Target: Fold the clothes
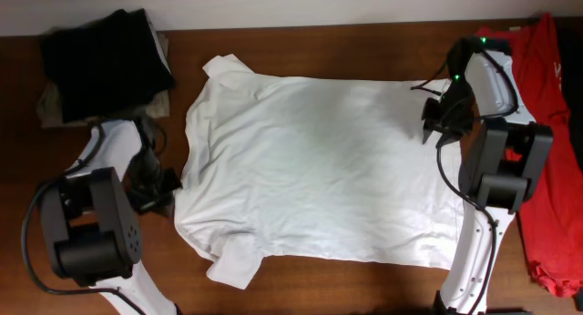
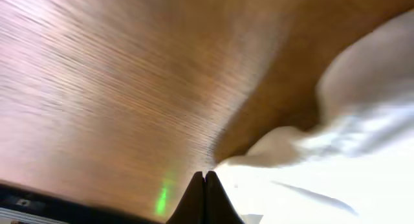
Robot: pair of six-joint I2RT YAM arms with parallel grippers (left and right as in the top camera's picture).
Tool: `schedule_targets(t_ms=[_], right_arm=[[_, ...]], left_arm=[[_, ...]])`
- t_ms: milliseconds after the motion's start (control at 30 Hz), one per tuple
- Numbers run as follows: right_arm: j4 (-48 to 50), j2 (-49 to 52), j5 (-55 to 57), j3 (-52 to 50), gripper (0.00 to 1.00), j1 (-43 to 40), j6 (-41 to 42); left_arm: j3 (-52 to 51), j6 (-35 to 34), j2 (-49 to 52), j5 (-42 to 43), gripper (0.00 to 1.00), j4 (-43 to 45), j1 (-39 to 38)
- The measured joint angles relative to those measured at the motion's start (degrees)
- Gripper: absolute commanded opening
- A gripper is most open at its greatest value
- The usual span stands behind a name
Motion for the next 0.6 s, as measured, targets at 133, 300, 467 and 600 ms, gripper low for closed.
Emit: schedule_targets(t_ms=[133,300,467,600], right_arm=[[1.3,0.0,0.0,-0.2,0.41,0.0,0.0],[8.7,0.0,0.8,-0.3,0.1,0.0,-0.2],[12.7,0.0,1.3,-0.4,0.04,0.0,-0.2],[15.5,0.0,1.5,-3.3,0.04,0.0,-0.2]], left_arm=[[3.9,-0.2,-9.6,-1.0,0.81,-0.6,-0.2],[4.6,-0.2,-18.5,-1.4,0.99,-3.5,-0.2],[4.6,-0.2,-18.5,-1.4,0.99,-1.4,-0.2],[4.6,-0.2,-18.5,-1.5,0.99,1.3,-0.2]])
